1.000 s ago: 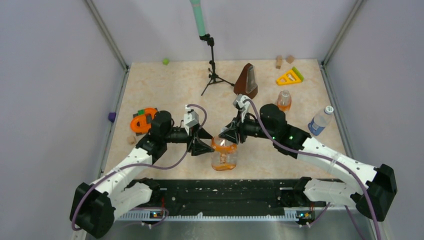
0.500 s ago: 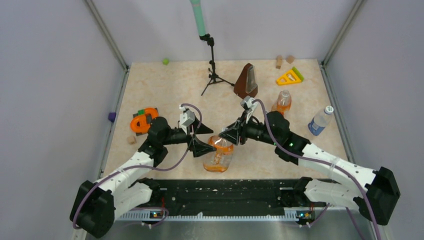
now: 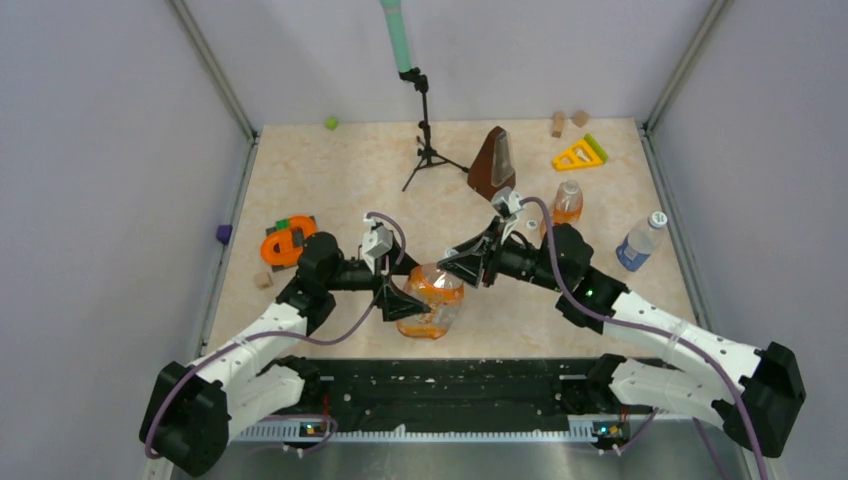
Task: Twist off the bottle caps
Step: Pick up the plastic bottle at the center of the board.
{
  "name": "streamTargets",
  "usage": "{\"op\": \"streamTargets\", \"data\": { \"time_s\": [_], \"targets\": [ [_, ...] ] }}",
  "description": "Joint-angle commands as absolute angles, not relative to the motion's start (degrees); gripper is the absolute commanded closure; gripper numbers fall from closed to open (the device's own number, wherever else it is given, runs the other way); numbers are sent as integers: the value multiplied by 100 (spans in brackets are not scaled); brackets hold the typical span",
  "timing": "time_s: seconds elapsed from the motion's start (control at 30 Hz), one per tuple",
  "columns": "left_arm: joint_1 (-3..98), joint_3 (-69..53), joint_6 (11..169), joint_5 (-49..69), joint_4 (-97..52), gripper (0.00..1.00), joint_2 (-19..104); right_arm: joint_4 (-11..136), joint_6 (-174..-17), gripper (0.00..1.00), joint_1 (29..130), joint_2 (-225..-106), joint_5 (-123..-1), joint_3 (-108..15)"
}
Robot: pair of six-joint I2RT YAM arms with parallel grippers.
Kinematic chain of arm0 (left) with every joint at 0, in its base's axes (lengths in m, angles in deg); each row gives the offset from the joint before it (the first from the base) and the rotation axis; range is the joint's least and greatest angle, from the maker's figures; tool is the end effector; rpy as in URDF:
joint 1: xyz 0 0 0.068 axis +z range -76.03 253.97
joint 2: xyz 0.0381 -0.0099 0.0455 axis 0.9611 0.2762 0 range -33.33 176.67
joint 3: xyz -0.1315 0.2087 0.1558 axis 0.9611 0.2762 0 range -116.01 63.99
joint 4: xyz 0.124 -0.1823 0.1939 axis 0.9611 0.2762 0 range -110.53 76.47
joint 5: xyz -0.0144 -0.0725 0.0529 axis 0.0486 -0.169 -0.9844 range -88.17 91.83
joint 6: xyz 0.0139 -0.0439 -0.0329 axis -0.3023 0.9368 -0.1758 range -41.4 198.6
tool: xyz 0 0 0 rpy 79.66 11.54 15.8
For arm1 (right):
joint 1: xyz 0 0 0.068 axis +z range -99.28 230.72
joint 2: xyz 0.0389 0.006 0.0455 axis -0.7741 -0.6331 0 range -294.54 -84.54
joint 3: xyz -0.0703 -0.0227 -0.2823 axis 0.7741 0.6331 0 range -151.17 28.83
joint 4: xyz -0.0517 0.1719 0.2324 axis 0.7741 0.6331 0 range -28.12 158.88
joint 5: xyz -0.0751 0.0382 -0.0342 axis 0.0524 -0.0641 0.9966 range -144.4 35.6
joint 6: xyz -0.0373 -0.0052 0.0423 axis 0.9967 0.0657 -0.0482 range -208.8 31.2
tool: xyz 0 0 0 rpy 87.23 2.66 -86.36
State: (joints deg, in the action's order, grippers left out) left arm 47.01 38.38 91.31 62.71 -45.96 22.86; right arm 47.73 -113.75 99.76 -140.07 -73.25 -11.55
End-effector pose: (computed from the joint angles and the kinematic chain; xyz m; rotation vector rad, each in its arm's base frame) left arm 0.1857 -0.1331 0.2504 1.0479 1.4765 -1.3763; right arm 0.1582 0.2016 0.3302 -0.6315 1.6189 1.2417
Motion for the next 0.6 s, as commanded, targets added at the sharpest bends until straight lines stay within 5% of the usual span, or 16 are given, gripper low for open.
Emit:
{"op": "streamTargets", "data": {
  "time_s": [0.0, 0.2, 0.4, 0.57],
  "targets": [
    [4682, 3600, 9187, 6945, -4707, 2, 2374, 4163, -11405, 98, 10047, -13832, -7395, -1194],
    [4606, 3669, 9598, 6443, -5177, 5, 2364, 3837, -11611, 98, 10051, -13929, -7365, -1047],
    [4525, 3611, 9665, 5870, -5095, 19, 2445, 3648, -11719, 98, 10047, -14031, -7322, -915],
    [4514, 3525, 9385, 5782, -4622, 47, 2466, 3407, -11886, 98, 10051, -13898, -7105, -685]
  ]
}}
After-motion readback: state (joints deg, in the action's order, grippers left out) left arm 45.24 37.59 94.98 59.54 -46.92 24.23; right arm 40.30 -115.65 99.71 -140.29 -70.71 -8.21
